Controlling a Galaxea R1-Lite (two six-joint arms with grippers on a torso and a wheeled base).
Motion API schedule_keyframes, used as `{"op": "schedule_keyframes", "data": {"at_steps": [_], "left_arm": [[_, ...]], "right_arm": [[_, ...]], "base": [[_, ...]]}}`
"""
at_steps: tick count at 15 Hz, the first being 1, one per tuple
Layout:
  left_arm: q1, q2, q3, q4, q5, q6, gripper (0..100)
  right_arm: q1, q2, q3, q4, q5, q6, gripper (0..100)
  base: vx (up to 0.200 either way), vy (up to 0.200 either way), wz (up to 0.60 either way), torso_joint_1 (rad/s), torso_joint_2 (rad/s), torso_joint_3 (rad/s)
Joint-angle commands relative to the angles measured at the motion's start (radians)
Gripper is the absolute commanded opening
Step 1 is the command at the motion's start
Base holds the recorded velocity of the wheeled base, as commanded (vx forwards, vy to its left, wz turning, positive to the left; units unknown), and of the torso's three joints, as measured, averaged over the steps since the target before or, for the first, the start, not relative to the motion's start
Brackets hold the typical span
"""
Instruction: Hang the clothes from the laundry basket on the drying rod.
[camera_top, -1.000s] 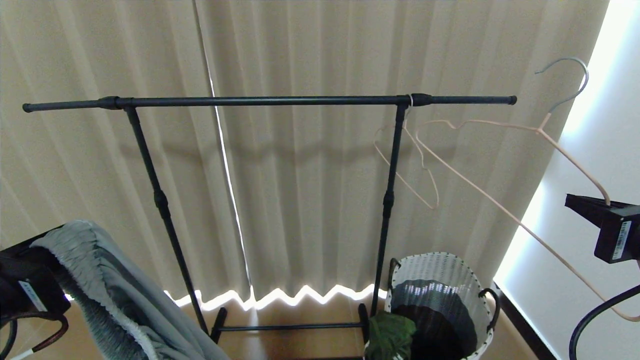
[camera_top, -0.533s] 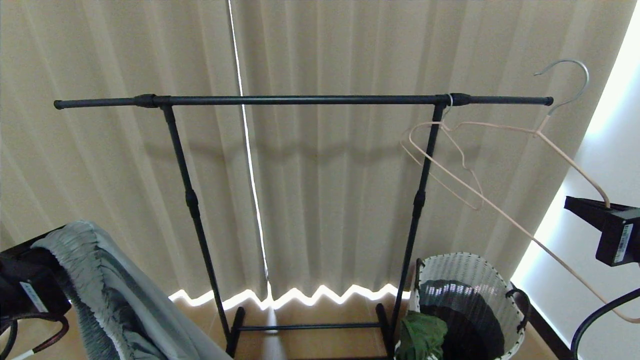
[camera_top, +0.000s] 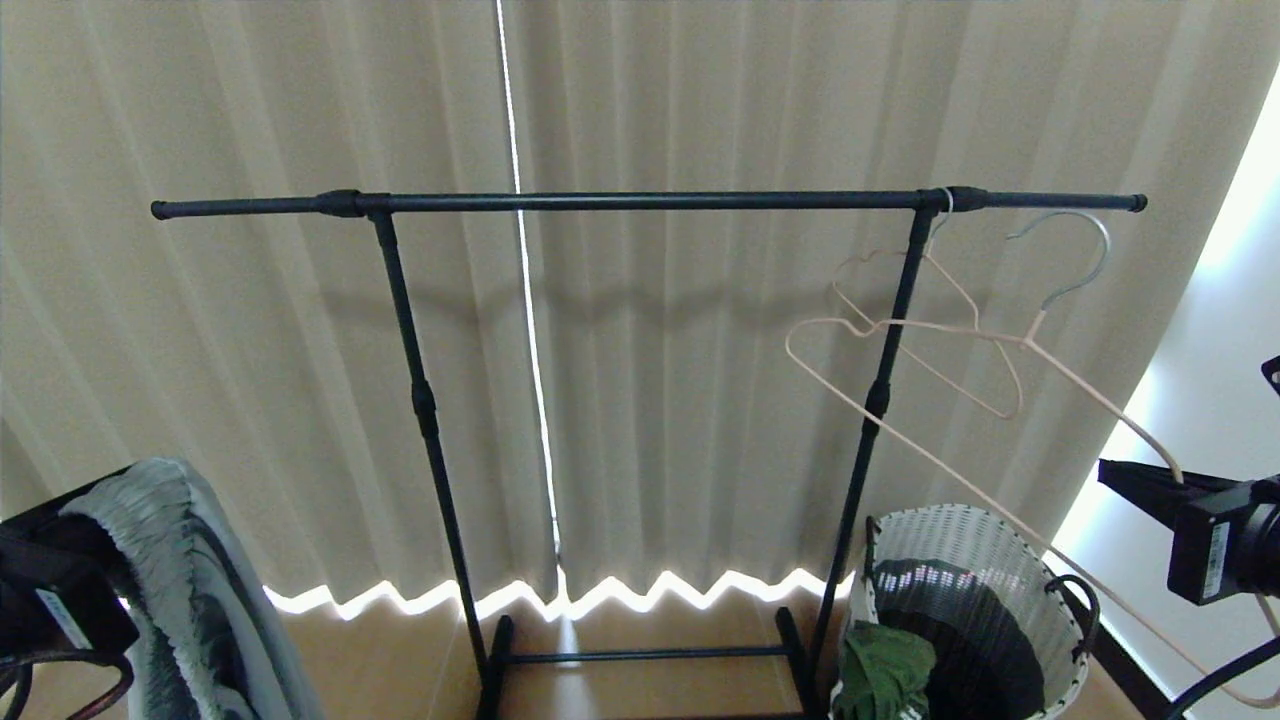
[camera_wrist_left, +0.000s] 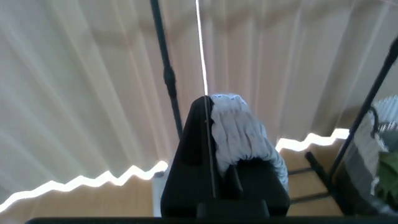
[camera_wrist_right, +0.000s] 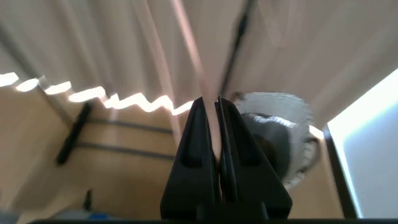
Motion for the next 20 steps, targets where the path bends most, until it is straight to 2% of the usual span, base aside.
{"op": "schedule_keyframes", "data": {"at_steps": [1,2,4,5,7,9,10,11,12,14,15,17,20], "left_arm": [[-0.002,-0.03,0.038,-0.002,-0.001,0.013,0],[-0.002,-0.03,0.039,-0.002,-0.001,0.03,0],[0.0,-0.007,-0.011,0.006,0.001,0.153,0],[0.0,0.034,-0.057,0.009,0.001,0.187,0],[-0.002,0.134,-0.183,0.02,0.01,0.217,0],[-0.016,0.261,-0.358,0.119,0.021,0.21,0],[-0.045,0.345,-0.47,0.218,0.041,0.164,0],[-0.068,0.385,-0.527,0.257,0.055,0.121,0],[-0.124,0.471,-0.636,0.339,0.11,0.018,0],[-0.186,0.589,-0.769,0.419,0.206,-0.114,0],[-0.21,0.671,-0.836,0.445,0.283,-0.171,0],[-0.21,0.756,-0.878,0.435,0.354,-0.181,0],[-0.229,0.799,-0.905,0.434,0.383,-0.218,0]], "right_arm": [[0.007,0.021,0.03,-0.001,0.031,0.0,0],[0.007,0.026,0.031,-0.001,0.039,0.002,0],[0.024,0.044,0.005,-0.003,0.075,0.002,0],[0.056,0.051,-0.012,-0.007,0.094,0.003,0],[0.137,0.071,-0.021,-0.03,0.112,0.026,0],[0.232,0.101,-0.016,-0.098,0.111,0.059,0],[0.294,0.12,0.01,-0.127,0.111,0.094,0],[0.32,0.126,0.017,-0.141,0.111,0.12,0],[0.36,0.141,0.017,-0.161,0.111,0.155,0],[0.412,0.159,0.016,-0.195,0.111,0.18,0],[0.443,0.163,0.016,-0.216,0.111,0.178,0],[0.489,0.163,0.013,-0.225,0.111,0.178,0],[0.516,0.164,0.008,-0.225,0.111,0.177,0]], "base": [[0.0,0.0,0.0,0.0,0.0,0.0],[0.0,0.0,0.0,0.0,0.0,0.0],[0.0,0.0,0.0,0.0,0.0,0.0],[0.0,0.0,0.0,0.0,0.0,0.0],[0.0,0.0,0.0,0.0,0.0,0.0],[0.0,0.0,0.0,0.0,0.0,0.0],[0.0,0.0,0.0,0.0,0.0,0.0],[0.0,0.0,0.0,0.0,0.0,0.0],[0.0,0.0,0.0,0.0,0.0,0.0],[0.0,0.0,0.0,0.0,0.0,0.0],[0.0,0.0,0.0,0.0,0.0,0.0],[0.0,0.0,0.0,0.0,0.0,0.0],[0.0,0.0,0.0,0.0,0.0,0.0]]}}
